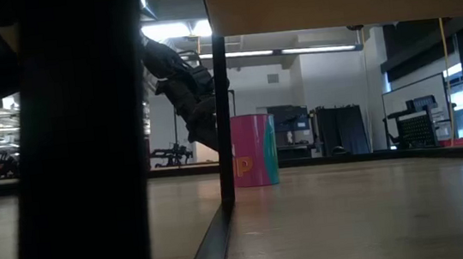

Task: Pick and place cans onto a shelf
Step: Put the canned mushroom on the shelf

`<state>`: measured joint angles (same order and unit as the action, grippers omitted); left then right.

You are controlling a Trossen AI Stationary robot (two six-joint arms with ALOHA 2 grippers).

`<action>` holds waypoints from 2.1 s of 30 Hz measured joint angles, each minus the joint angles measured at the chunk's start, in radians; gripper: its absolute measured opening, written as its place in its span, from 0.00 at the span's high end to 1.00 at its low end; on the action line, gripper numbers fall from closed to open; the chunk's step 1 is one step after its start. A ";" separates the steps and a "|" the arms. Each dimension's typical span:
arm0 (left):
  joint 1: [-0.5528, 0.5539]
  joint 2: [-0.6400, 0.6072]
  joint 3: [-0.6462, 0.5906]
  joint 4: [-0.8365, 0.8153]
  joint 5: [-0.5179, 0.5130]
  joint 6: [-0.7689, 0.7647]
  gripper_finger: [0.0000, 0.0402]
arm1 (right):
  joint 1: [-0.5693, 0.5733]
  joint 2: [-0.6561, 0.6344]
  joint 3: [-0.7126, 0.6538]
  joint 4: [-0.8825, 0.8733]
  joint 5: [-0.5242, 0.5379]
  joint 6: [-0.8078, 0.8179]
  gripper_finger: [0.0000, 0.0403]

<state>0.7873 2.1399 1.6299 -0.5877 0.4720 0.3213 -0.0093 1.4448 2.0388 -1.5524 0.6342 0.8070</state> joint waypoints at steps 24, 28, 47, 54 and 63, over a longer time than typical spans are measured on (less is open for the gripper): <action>-0.102 -0.011 0.000 -0.129 -0.213 0.720 0.82 | 0.000 0.000 0.000 0.000 0.000 0.000 0.99; -0.117 -0.011 0.000 -0.118 -0.264 0.788 0.82 | 0.000 0.000 0.000 0.000 0.000 -0.001 0.99; -0.110 -0.014 0.000 -0.167 -0.219 0.890 0.82 | 0.000 0.000 0.000 0.000 0.000 -0.027 0.99; -0.075 -0.070 0.019 -0.183 -0.185 0.858 0.82 | 0.000 0.000 0.000 0.000 0.000 -0.027 0.99; -0.031 -0.090 0.076 -0.165 -0.122 0.572 0.85 | 0.000 0.000 0.000 0.000 0.001 -0.026 0.99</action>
<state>0.7566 2.0502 1.7058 -0.7525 0.3504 0.8933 -0.0090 1.4445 2.0388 -1.5528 0.6350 0.7815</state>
